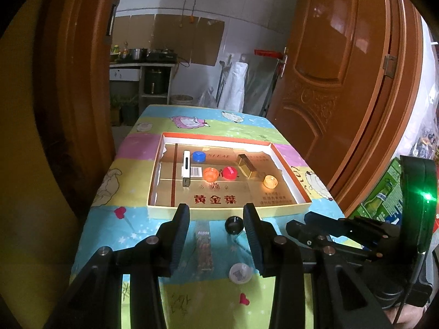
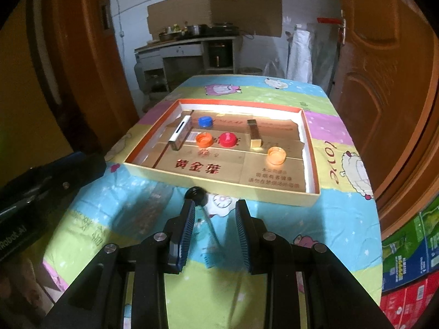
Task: Organize rigid objects
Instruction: 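Move the left tool over the white cup cap while the right tool approaches the teal bottle, then grasp the teal bottle with the right tool while the left tool grasps the white cup cap, then carry the white cup cap and teal bottle over the tray with both tools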
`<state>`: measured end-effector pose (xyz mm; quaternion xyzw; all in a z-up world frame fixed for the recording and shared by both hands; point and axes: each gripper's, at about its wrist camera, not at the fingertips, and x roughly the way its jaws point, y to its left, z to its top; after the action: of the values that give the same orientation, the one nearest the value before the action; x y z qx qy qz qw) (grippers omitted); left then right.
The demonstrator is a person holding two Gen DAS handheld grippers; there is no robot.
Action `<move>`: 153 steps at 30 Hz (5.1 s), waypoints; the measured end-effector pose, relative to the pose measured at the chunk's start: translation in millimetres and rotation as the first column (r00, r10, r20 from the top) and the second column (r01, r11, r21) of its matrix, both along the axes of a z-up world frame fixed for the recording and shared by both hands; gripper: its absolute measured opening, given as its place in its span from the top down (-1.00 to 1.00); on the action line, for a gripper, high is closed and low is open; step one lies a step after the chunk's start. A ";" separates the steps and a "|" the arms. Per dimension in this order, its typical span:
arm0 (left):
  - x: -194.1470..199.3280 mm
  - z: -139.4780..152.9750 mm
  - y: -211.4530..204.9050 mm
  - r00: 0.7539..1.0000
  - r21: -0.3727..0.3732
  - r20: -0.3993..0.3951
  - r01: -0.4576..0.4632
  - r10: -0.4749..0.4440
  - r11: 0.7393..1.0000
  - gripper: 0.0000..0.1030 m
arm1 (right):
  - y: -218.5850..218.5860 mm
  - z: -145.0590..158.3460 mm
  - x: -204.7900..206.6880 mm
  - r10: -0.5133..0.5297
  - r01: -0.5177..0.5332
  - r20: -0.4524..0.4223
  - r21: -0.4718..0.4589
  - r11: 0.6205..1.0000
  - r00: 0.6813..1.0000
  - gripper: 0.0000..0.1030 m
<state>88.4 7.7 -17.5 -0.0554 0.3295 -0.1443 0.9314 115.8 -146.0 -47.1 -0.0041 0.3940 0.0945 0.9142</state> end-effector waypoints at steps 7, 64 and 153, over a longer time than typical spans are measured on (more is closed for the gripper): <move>-14.5 -0.8 4.1 1.000 0.014 0.003 -0.006 0.006 1.000 0.21 | 8.9 0.8 -15.0 0.019 -0.019 0.009 -0.001 1.000 1.000 0.39; -5.6 -108.0 -54.0 0.985 0.150 -0.135 0.129 -0.109 0.980 0.41 | -13.9 -66.4 9.7 0.119 -0.113 -0.120 0.054 0.992 0.986 0.39; 102.7 -6.1 -66.4 0.994 0.124 0.013 0.102 -0.105 0.987 0.41 | -60.0 -1.3 85.6 -0.038 0.037 0.009 0.065 0.997 0.999 0.56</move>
<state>191.1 -58.7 -23.7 0.0208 0.3310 -0.1725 0.9275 201.4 -206.0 -48.3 0.0326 0.3862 0.0902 0.9174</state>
